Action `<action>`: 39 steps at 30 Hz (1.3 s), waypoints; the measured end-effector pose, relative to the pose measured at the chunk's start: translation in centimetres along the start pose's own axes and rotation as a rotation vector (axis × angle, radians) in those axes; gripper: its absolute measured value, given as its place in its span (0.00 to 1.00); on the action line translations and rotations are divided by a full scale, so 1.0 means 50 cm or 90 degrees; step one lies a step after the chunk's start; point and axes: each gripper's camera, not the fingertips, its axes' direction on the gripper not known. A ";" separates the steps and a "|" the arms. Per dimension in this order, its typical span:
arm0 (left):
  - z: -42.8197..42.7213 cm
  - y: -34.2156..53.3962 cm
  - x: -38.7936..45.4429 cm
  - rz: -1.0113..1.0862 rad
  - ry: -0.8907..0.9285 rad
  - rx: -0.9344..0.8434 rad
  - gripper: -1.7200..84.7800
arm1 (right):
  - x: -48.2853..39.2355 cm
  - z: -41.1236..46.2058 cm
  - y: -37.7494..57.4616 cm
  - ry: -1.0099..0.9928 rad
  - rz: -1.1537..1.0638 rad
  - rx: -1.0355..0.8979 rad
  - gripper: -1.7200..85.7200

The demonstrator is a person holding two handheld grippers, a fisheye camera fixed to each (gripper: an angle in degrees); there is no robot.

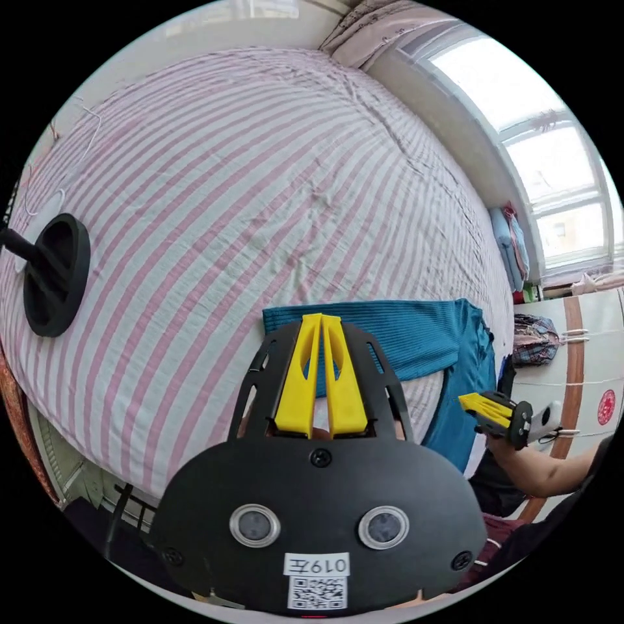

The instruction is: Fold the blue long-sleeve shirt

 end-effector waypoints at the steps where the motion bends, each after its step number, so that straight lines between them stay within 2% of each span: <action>1: -0.018 0.011 0.038 0.036 -0.039 0.033 0.03 | 0.014 -0.017 0.017 0.022 0.019 0.015 0.01; 3: -0.033 0.032 0.105 0.090 -0.094 0.070 0.03 | 0.062 -0.070 0.084 0.119 0.065 0.023 0.01; 5: -0.020 0.050 0.175 0.139 -0.093 0.068 0.03 | 0.115 -0.106 0.138 0.154 0.148 0.015 0.01; 8: 0.062 0.067 0.310 0.214 0.015 -0.012 0.03 | 0.217 -0.170 0.241 0.094 0.274 0.031 0.01; 12: 0.197 0.058 0.529 0.318 0.087 -0.077 0.03 | 0.329 -0.245 0.362 0.150 0.352 0.045 0.01; 16: 0.313 -0.005 0.699 0.355 0.097 -0.084 0.03 | 0.452 -0.281 0.450 0.130 0.423 0.037 0.02; 19: 0.379 -0.062 0.785 0.377 0.062 -0.073 0.03 | 0.552 -0.290 0.510 0.177 0.417 0.017 0.04; 22: 0.433 -0.123 0.828 0.387 0.062 -0.085 0.03 | 0.672 -0.284 0.567 0.238 0.427 -0.031 0.07; 26: 0.486 -0.188 0.846 0.396 -0.012 -0.095 0.03 | 0.854 -0.271 0.663 0.257 0.474 -0.080 0.08; 33: 0.563 -0.283 0.815 0.318 0.038 -0.097 0.07 | 1.041 -0.216 0.710 0.168 0.432 -0.129 0.10; 37: 0.584 -0.329 0.792 0.331 0.140 -0.117 0.13 | 1.095 -0.206 0.717 0.127 0.412 -0.145 0.10; 39: 0.598 -0.344 0.795 0.374 0.151 -0.148 0.14 | 1.124 -0.206 0.722 0.103 0.397 -0.149 0.10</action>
